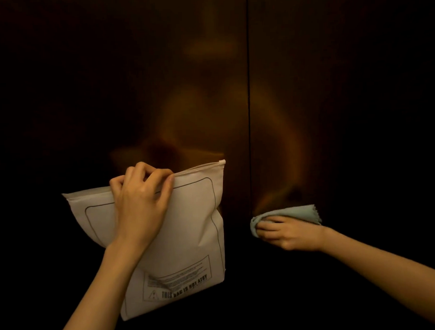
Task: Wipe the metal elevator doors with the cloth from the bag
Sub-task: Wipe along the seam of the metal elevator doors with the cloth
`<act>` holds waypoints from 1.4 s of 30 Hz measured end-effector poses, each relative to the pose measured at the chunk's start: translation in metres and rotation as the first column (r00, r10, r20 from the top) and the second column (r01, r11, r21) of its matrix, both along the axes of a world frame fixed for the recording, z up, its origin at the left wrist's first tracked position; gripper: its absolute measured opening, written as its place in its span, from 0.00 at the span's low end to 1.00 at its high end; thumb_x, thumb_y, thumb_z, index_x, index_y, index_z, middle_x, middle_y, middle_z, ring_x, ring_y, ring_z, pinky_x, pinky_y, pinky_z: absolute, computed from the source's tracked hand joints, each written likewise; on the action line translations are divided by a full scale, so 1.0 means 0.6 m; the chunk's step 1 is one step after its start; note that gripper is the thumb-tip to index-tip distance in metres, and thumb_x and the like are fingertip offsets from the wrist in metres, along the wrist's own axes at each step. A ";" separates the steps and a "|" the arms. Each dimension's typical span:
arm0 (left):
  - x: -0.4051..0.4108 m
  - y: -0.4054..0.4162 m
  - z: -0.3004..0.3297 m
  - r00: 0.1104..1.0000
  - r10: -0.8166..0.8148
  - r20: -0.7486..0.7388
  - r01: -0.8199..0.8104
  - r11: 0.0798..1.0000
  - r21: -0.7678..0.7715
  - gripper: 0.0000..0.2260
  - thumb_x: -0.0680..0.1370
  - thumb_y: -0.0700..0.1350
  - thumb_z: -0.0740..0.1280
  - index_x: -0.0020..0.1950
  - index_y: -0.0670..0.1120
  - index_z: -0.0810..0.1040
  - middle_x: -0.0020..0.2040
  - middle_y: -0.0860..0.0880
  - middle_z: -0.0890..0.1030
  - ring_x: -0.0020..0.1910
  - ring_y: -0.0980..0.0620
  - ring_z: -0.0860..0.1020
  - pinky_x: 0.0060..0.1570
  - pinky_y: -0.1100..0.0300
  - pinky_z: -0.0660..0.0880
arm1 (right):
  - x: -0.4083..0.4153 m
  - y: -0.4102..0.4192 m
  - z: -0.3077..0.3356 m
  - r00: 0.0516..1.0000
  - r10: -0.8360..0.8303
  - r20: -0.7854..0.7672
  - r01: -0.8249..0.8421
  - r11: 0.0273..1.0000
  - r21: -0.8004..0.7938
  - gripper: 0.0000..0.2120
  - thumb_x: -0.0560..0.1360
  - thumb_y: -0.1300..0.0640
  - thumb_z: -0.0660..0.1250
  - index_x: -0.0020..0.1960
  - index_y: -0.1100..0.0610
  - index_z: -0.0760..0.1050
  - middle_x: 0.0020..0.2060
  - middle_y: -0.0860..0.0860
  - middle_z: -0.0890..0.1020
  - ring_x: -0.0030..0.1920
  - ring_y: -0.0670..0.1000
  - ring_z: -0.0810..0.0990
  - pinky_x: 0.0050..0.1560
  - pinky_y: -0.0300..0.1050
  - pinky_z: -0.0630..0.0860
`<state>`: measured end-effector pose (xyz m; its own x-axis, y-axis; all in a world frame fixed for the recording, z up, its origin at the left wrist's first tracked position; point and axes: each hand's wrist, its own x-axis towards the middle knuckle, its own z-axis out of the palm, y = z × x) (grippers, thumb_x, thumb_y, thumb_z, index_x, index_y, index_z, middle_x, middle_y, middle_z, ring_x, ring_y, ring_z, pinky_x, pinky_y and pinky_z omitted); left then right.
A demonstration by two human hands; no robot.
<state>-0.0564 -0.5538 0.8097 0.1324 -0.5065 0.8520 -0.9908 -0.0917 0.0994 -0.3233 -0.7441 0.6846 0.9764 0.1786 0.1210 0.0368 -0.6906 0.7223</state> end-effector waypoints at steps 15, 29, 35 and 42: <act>0.008 0.028 -0.018 0.999 0.025 -0.032 -0.024 0.999 0.040 0.13 0.77 0.50 0.59 0.47 0.47 0.80 0.42 0.49 0.73 0.43 0.51 0.71 0.47 0.59 0.55 | 0.007 0.000 0.079 0.931 -0.089 0.355 0.053 0.993 0.110 0.19 0.83 0.60 0.45 0.61 0.60 0.73 0.57 0.54 0.79 0.61 0.56 0.70 0.68 0.49 0.58; 0.007 0.022 -0.013 0.999 0.008 -0.049 -0.006 0.999 0.031 0.11 0.77 0.50 0.59 0.47 0.47 0.80 0.43 0.49 0.74 0.44 0.52 0.71 0.48 0.60 0.54 | 0.019 0.000 0.189 0.921 -0.009 0.390 -0.015 0.998 0.058 0.19 0.81 0.61 0.50 0.57 0.60 0.79 0.55 0.57 0.81 0.60 0.57 0.71 0.66 0.52 0.61; 0.011 0.017 0.007 0.997 0.015 -0.075 -0.016 1.000 -0.009 0.12 0.78 0.51 0.59 0.50 0.46 0.79 0.45 0.48 0.75 0.45 0.50 0.72 0.48 0.59 0.56 | 0.035 0.007 0.258 0.712 -0.079 0.698 -0.012 0.992 0.124 0.17 0.77 0.69 0.57 0.62 0.61 0.76 0.58 0.59 0.79 0.63 0.57 0.71 0.65 0.53 0.65; 0.019 0.015 0.036 0.998 -0.006 -0.064 0.001 0.997 -0.073 0.13 0.77 0.52 0.58 0.50 0.46 0.78 0.45 0.49 0.76 0.46 0.50 0.72 0.47 0.59 0.56 | 0.034 0.018 0.184 0.765 -0.109 0.635 0.022 0.989 0.144 0.19 0.75 0.68 0.57 0.62 0.59 0.76 0.58 0.57 0.79 0.63 0.56 0.71 0.66 0.50 0.64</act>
<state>-0.0451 -0.5448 0.8314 0.1859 -0.4443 0.8764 -0.9825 -0.0784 0.1687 -0.3028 -0.7333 0.7950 0.6726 0.0585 0.7377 -0.4519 -0.7569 0.4721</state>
